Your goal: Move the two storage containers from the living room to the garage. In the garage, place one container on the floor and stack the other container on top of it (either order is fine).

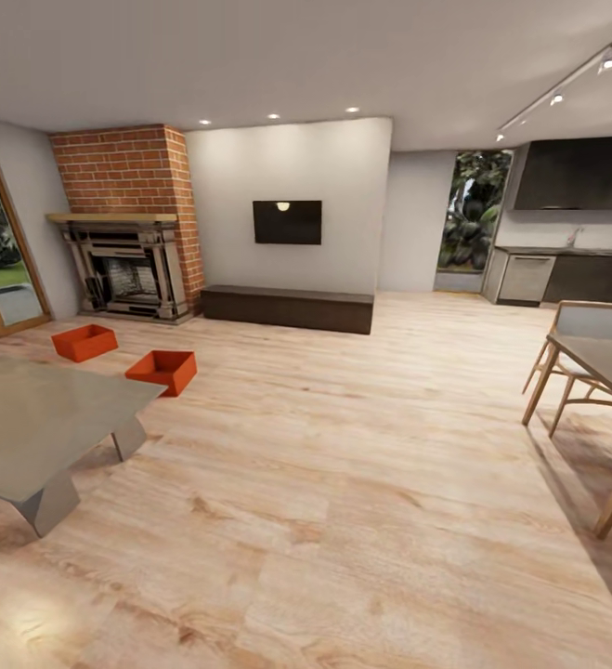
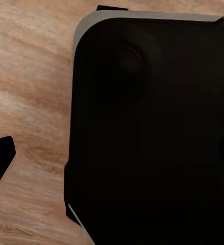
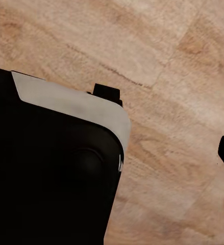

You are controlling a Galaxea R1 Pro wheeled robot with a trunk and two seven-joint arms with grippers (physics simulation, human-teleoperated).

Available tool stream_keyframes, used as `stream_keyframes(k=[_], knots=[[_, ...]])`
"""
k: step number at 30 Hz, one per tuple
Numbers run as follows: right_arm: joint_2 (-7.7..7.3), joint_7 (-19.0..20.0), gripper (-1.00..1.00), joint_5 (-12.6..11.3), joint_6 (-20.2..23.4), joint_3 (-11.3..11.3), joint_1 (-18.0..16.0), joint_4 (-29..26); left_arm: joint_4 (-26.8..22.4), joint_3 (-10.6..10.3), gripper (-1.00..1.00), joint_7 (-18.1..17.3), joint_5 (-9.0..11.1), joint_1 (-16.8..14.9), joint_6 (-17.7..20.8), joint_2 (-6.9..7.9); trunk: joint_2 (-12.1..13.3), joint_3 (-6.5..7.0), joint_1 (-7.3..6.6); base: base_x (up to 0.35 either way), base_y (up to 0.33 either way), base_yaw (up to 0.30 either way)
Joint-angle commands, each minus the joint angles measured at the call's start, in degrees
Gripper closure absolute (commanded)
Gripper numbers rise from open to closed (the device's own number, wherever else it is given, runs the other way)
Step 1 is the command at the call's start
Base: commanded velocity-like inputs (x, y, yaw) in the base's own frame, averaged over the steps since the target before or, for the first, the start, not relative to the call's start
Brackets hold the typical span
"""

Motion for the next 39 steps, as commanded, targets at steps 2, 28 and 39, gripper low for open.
stream_keyframes(k=[2,28,39], knots=[[0.03,0.0,-1.00,-0.5,-0.3,0.5,-0.1,0.2,0.0,0.0,-1.00,0.0,0.6,0.0,-0.1,0.00,0.0,-0.05,0.03,0.325,0.000,0.001],[0.00,0.0,-1.00,-0.5,-0.2,0.5,-0.1,0.2,0.0,0.0,-1.00,0.0,0.6,0.0,-0.1,0.17,0.0,-0.19,0.03,0.325,0.000,0.062],[-0.06,0.0,-1.00,-0.5,-0.2,0.5,-0.1,0.2,0.0,0.1,-1.00,0.0,0.6,0.0,-0.1,0.18,0.0,-0.27,0.03,0.325,0.000,0.054]])
